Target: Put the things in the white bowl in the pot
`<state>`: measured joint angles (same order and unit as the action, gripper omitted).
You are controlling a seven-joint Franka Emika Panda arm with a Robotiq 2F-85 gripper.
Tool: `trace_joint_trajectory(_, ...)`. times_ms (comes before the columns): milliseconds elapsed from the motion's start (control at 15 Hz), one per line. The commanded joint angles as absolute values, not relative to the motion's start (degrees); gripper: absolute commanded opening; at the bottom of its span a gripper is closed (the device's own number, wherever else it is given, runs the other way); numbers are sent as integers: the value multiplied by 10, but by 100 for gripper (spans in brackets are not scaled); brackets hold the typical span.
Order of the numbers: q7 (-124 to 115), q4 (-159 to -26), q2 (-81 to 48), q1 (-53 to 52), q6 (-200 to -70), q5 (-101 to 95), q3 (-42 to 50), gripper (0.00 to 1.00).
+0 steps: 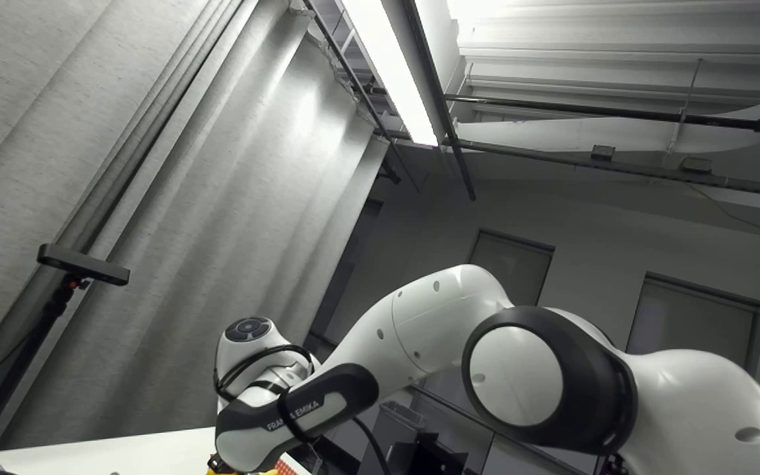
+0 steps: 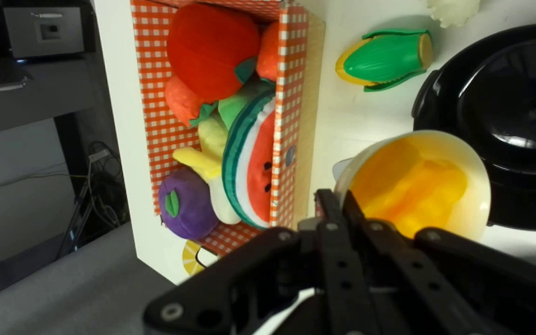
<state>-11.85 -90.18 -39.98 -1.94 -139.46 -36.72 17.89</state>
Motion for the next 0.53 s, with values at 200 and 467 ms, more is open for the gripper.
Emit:
trace_joint_trajectory(200,-192,-956,-380,-44,-1408,-452,195,1)
trace_joint_trajectory(467,-274,-979,-369,-61,-1411,-529,210,1)
